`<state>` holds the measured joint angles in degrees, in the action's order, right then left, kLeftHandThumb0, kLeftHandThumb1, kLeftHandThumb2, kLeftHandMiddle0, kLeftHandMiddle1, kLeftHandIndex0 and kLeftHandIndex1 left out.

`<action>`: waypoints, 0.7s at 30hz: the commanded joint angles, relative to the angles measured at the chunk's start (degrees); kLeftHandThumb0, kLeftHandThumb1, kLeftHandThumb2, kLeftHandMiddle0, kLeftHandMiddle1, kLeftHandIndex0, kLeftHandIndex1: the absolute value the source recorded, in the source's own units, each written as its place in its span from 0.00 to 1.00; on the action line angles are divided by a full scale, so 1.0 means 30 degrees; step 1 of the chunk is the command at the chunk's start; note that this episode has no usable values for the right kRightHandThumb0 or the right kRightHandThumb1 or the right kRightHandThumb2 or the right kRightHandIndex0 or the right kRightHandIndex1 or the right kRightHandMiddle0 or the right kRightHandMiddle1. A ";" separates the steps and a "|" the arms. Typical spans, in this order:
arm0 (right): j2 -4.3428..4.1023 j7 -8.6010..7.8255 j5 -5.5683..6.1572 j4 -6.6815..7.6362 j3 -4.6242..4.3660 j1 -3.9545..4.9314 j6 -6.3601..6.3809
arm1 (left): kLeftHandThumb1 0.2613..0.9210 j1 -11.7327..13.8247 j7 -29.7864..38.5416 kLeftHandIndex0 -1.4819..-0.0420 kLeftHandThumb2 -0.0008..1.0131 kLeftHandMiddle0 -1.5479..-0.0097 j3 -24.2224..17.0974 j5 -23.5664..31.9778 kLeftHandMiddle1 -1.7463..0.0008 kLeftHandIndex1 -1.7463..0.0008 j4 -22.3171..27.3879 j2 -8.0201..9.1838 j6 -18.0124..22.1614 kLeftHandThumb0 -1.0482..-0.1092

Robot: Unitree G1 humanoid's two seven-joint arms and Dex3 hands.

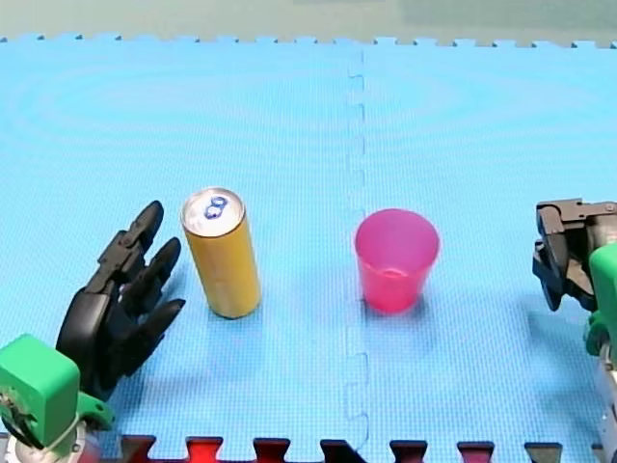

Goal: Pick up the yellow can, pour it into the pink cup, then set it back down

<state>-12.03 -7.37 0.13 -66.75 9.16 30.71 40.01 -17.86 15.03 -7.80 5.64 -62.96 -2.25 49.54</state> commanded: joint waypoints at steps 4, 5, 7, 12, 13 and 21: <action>-0.0170 -0.0075 0.0094 -0.0015 0.0045 0.0051 0.0096 | 1.00 -0.0033 -0.0347 0.90 0.05 0.85 -0.0032 -0.0075 1.00 1.00 0.0206 0.0008 -0.0132 0.00; -0.0175 -0.0079 0.0096 -0.0016 0.0047 0.0048 0.0096 | 1.00 -0.0034 -0.0462 0.90 0.05 0.85 -0.0040 -0.0102 1.00 1.00 0.0231 -0.0004 -0.0123 0.00; -0.0178 -0.0076 0.0098 -0.0014 0.0047 0.0052 0.0089 | 1.00 -0.0022 -0.0696 0.90 0.05 0.85 0.0007 -0.0263 1.00 1.00 0.0283 0.0060 -0.0041 0.00; -0.0219 -0.0128 0.0123 -0.0054 0.0072 0.0062 0.0075 | 1.00 -0.0147 -0.1125 0.90 0.05 0.85 0.0094 -0.0573 1.00 1.00 0.0165 0.0155 -0.0037 0.00; -0.0228 -0.0142 0.0129 -0.0059 0.0077 0.0057 0.0082 | 1.00 -0.0164 -0.1174 0.90 0.05 0.85 0.0106 -0.0606 1.00 1.00 0.0118 0.0146 -0.0031 0.00; -0.0250 -0.0166 0.0173 -0.0054 0.0095 0.0052 0.0117 | 1.00 -0.0340 -0.1215 0.88 0.05 0.84 0.0082 -0.0639 1.00 0.99 -0.0225 0.0123 0.0124 0.00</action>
<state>-12.44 -7.84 0.44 -66.86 9.31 30.70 40.19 -18.53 11.53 -7.57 3.91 -63.35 -2.16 49.58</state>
